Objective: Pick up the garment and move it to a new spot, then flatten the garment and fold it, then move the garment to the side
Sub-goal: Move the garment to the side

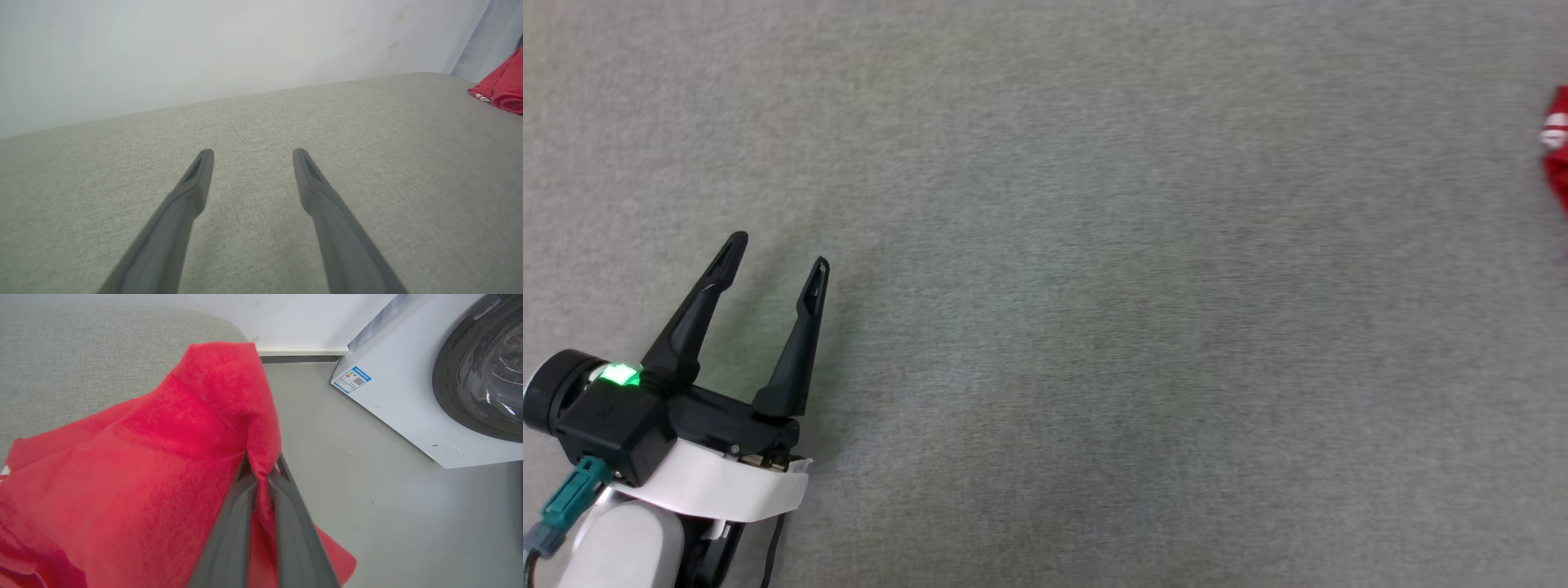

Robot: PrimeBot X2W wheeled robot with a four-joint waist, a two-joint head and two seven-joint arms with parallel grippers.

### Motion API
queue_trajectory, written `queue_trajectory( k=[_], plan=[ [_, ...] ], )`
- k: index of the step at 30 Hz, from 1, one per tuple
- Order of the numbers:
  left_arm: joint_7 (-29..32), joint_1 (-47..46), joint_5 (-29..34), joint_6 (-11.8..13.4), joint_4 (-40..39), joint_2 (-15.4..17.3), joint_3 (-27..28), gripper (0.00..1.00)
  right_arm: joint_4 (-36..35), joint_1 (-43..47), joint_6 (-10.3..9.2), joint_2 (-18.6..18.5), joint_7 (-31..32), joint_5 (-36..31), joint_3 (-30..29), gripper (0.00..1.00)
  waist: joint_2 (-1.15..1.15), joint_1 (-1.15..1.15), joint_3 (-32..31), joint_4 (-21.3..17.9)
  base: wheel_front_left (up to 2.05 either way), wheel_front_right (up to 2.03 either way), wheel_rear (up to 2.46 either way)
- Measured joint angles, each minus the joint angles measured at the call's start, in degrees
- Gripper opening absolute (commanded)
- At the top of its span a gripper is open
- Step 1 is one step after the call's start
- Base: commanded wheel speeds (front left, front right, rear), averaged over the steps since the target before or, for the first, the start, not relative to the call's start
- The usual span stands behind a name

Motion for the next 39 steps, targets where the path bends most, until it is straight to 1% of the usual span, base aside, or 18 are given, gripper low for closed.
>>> queue_trajectory(
  k=[3,5,6,8,12,14,15,17,18,19,21,22,23,24,28,32,35,39],
  plan=[
    [0.0,0.21,0.0,0.0,-0.92,0.21,0.02,1.0,1.69,-0.4,0.01,-1.0,0.37,-3.59,-3.0,0.0,0.0,0.0,1.21,1.46,0.0,0.0,0.0],
    [0.0,0.4,0.0,0.0,-0.98,0.33,0.04,1.0,3.41,-1.17,0.01,-1.36,1.15,-4.46,-6.26,0.0,0.0,0.0,1.89,2.17,0.0,0.0,0.0],
    [0.0,0.52,-0.01,0.0,-1.0,0.46,0.01,1.0,3.72,-1.2,0.02,-1.94,0.86,-6.25,-6.89,0.0,0.0,0.0,2.16,2.47,0.0,0.0,0.0],
    [0.0,0.59,-0.19,0.0,-0.9,0.47,0.07,1.0,5.14,-1.22,0.02,-2.53,1.41,-7.1,-9.01,0.0,0.0,0.0,2.56,3.12,0.0,0.0,0.0],
    [0.0,0.8,-0.36,0.0,-0.63,0.73,-0.13,1.0,6.42,-1.32,0.01,-3.19,0.86,-9.78,-11.12,0.0,0.0,0.0,3.64,3.72,0.0,0.0,0.0],
    [0.0,0.52,-0.42,0.0,-0.32,1.08,-1.2,1.0,7.39,-1.32,0.02,-3.19,-0.55,-12.83,-11.91,0.0,0.0,0.0,4.47,4.13,0.0,0.0,0.0],
    [0.0,0.25,-0.45,0.0,-0.32,1.11,-1.33,1.0,7.75,-1.38,0.02,-3.12,-0.68,-13.26,-12.0,0.01,0.0,0.0,4.63,4.22,0.0,0.0,0.0],
    [0.0,-0.15,-0.53,0.0,-0.22,1.26,-1.45,1.0,8.71,-1.47,0.01,-2.6,-0.68,-13.89,-12.48,0.25,0.0,0.0,4.92,4.35,0.0,0.0,0.0],
    [0.0,-0.18,-0.54,0.0,-0.1,1.32,-1.57,1.0,8.82,-1.47,0.01,-2.33,-1.22,-14.71,-12.32,0.35,0.0,0.0,5.02,4.38,0.0,0.0,0.0],
    [0.0,-0.24,-0.6,0.0,0.08,1.33,-1.71,1.0,9.21,-1.64,0.01,-1.99,-1.19,-14.82,-12.43,0.36,0.0,-0.01,5.07,4.43,0.0,0.0,0.0],
    [0.0,-0.25,-0.64,0.0,0.49,1.47,-1.89,1.0,10.02,-2.11,0.01,-1.52,-1.2,-15.22,-12.68,0.44,0.0,-0.01,5.18,4.43,0.0,0.0,0.0],
    [0.0,-0.3,-0.9,0.0,0.59,1.43,-1.88,1.0,10.26,-2.18,0.01,-1.4,-1.67,-15.9,-12.7,0.53,0.0,-0.01,5.18,4.41,0.0,0.0,0.0],
    [0.0,-0.48,-1.09,0.0,0.71,1.42,-1.92,1.0,10.56,-2.36,0.01,-1.34,-1.81,-16.6,-12.68,0.83,0.0,-0.01,5.15,4.4,0.0,0.0,0.0],
    [0.0,-0.71,-1.09,0.0,0.91,1.38,-1.96,1.0,11.07,-2.72,0.01,-1.15,-2.3,-16.84,-12.81,1.0,0.0,-0.01,5.05,4.38,0.0,0.0,0.0],
    [0.0,-1.15,-1.21,0.0,1.92,0.8,-2.23,1.0,12.46,-3.67,0.01,0.16,-5.12,-16.36,-12.73,1.0,0.0,-0.01,4.04,4.19,0.0,0.0,0.0],
    [0.0,-1.33,-1.62,0.0,2.77,-0.55,-2.75,1.0,12.0,-4.05,0.0,1.58,-10.73,-12.26,-11.16,1.0,0.0,-0.01,2.19,4.07,0.0,0.0,0.0],
    [0.0,-1.29,-1.69,0.0,3.75,-1.65,-3.08,1.0,9.28,-3.16,0.01,2.65,-15.35,-8.03,-6.88,1.0,0.0,-0.01,0.38,3.98,0.0,0.0,0.0],
    [0.0,-0.85,-1.66,0.0,4.8,-3.39,-3.41,1.0,4.6,2.16,0.01,3.35,-21.95,-1.97,-1.01,1.0,0.0,-0.01,-2.43,3.79,0.0,0.0,0.0]
  ],
)
